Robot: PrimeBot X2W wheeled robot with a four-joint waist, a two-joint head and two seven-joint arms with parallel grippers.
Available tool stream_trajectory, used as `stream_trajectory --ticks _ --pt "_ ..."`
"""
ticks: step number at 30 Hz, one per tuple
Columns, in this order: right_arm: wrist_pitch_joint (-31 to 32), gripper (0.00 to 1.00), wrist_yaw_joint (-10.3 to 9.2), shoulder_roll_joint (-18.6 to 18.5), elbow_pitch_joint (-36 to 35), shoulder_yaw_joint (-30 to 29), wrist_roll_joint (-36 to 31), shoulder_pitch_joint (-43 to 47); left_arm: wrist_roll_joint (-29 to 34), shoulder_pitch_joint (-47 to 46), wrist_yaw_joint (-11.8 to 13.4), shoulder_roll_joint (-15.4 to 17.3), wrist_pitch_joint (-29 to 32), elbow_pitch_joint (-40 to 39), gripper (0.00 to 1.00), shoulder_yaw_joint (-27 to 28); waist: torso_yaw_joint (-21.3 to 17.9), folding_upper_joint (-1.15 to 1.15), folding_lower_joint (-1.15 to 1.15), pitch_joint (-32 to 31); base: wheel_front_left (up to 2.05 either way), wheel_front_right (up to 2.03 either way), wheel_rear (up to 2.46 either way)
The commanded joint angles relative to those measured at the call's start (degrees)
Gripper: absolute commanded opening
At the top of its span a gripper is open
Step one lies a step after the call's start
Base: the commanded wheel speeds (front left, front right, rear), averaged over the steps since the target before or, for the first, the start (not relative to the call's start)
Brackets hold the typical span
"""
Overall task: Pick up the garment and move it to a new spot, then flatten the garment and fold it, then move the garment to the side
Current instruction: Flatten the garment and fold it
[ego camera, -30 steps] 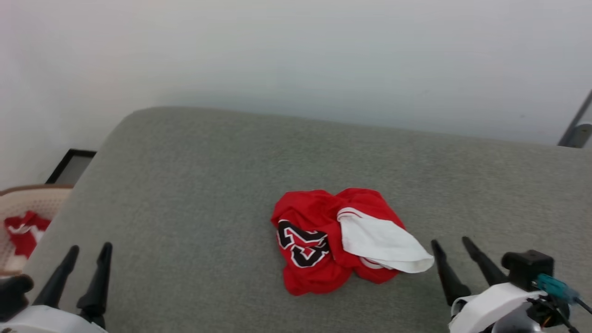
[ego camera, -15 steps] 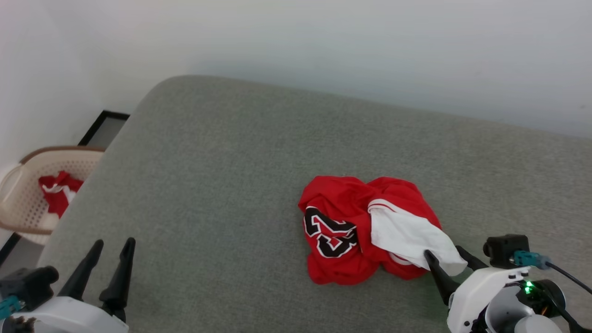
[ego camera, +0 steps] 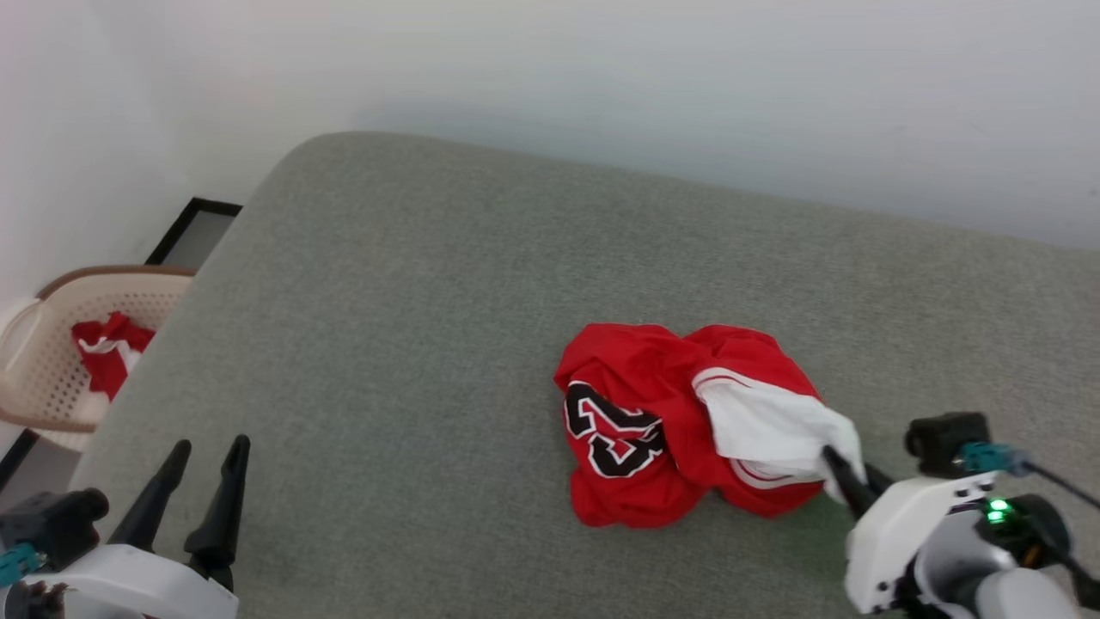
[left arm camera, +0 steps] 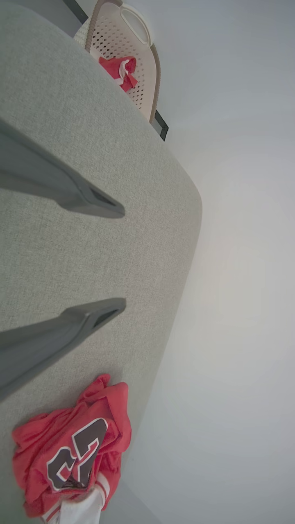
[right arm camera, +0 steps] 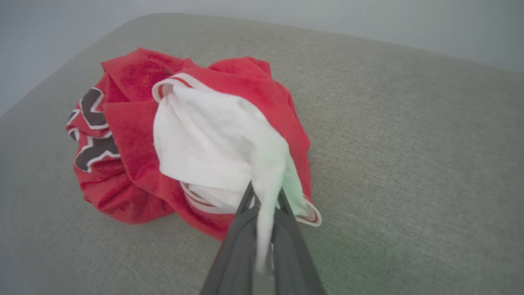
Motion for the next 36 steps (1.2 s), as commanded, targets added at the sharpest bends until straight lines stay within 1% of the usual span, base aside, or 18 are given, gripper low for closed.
stream_trajectory --ticks 1,4,8,9,10,14,15,19,24,27,28,30,31,32,36 --pt "1.10 0.00 -0.08 -1.02 -1.59 -1.09 0.14 1.07 0.34 0.17 -0.10 -0.01 -0.24 0.07 1.00 0.25 -0.82 0.00 0.00 -0.33 0.00 0.00 0.00" --pt "3.74 0.00 -0.08 -2.63 -4.48 -3.27 0.60 2.08 0.21 0.48 -0.02 0.05 -0.39 -0.13 1.00 0.69 -1.76 0.00 0.00 -0.42 0.00 0.00 0.00" --pt "7.25 0.00 -0.08 -6.02 -7.66 -7.60 0.77 4.12 0.25 0.59 -0.03 0.03 -0.45 -0.43 1.00 0.97 -2.87 0.00 0.00 -0.30 0.00 0.00 0.00" --pt "7.87 0.00 -0.08 -6.75 -8.01 -8.89 1.01 4.49 0.24 0.64 -0.04 0.05 -0.50 -0.45 1.00 1.05 -3.18 0.00 0.00 -0.21 0.00 0.00 0.00" --pt "7.87 0.00 -0.08 -6.75 -8.01 -8.89 1.01 4.49 0.24 0.64 -0.04 0.05 -0.50 -0.45 1.00 1.05 -3.18 0.00 0.00 -0.21 0.00 0.00 0.00" --pt "10.11 0.00 -0.08 -10.26 -7.59 -13.26 1.23 6.28 0.34 0.18 -0.23 -0.12 -0.47 -0.43 1.00 1.00 -3.88 0.00 0.00 0.12 0.00 0.00 0.00" --pt "10.56 0.00 -0.08 -11.41 -7.04 -13.74 0.88 6.71 0.40 -0.01 -0.28 -0.17 -0.48 -0.33 1.00 0.91 -3.94 0.00 0.00 0.18 0.00 0.00 0.00" --pt "11.72 0.00 -0.08 -13.46 -2.90 -15.37 2.62 7.57 0.50 -0.74 -0.69 -0.49 -0.52 0.03 1.00 0.51 -4.07 0.00 0.00 0.55 0.00 0.00 0.00" --pt "12.21 0.00 -0.08 -13.86 3.87 -14.69 4.64 6.78 0.63 -1.83 -1.19 -0.77 -0.40 0.76 1.00 -0.26 -3.89 0.00 0.00 0.77 0.00 0.00 0.00" --pt "11.91 0.00 -0.08 -13.12 7.01 -13.79 5.65 4.90 0.69 -2.36 -1.43 -0.59 -0.17 1.24 1.00 -0.66 -3.99 0.00 0.00 0.75 0.00 0.00 0.00" --pt "11.66 0.18 -0.08 -13.13 7.73 -13.37 5.69 4.42 0.65 -2.63 -1.54 -0.44 -0.03 1.31 1.00 -0.73 -4.13 0.00 0.00 0.76 0.00 0.00 0.00" --pt "11.81 0.44 -0.08 -12.65 8.85 -12.53 6.55 3.60 0.78 -2.99 -1.71 -0.04 0.50 1.33 1.00 -1.06 -4.47 0.00 0.00 0.72 0.00 0.00 0.00" --pt "11.94 0.64 -0.08 -12.55 9.16 -12.32 6.72 3.03 0.81 -3.07 -1.82 0.21 0.81 1.30 1.00 -1.17 -4.75 0.00 0.00 0.70 0.00 0.00 0.00" --pt "12.18 1.00 -0.08 -12.61 9.25 -12.06 7.06 2.58 0.63 -3.24 -1.88 0.41 1.31 1.15 1.00 -1.33 -4.99 0.00 0.00 0.67 0.00 0.00 0.00" --pt "13.25 1.00 -0.08 -12.09 7.90 -11.73 9.02 1.73 -0.33 -4.53 -2.47 1.74 4.33 -0.55 1.00 -2.23 -6.27 0.00 0.00 0.33 0.00 0.00 0.00"
